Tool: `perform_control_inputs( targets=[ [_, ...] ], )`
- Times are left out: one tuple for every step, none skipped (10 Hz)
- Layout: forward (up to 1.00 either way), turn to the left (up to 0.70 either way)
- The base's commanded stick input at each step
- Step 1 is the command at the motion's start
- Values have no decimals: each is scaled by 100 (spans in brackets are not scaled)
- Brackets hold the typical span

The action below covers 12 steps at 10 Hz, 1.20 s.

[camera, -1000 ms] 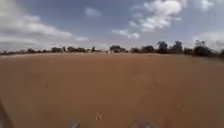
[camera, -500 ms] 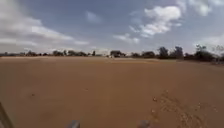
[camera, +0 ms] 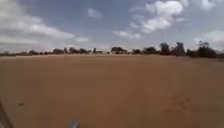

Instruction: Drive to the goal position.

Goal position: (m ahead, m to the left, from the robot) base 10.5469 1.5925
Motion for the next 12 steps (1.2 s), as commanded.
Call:
perform_control_inputs(
  targets=[
    [70,0],
    [70,0],
    [70,0],
    [70,0],
    [70,0],
    [70,0],
    [70,0],
    [70,0],
    [70,0],
    [70,0],
    [70,0],
    [70,0]
  ],
)
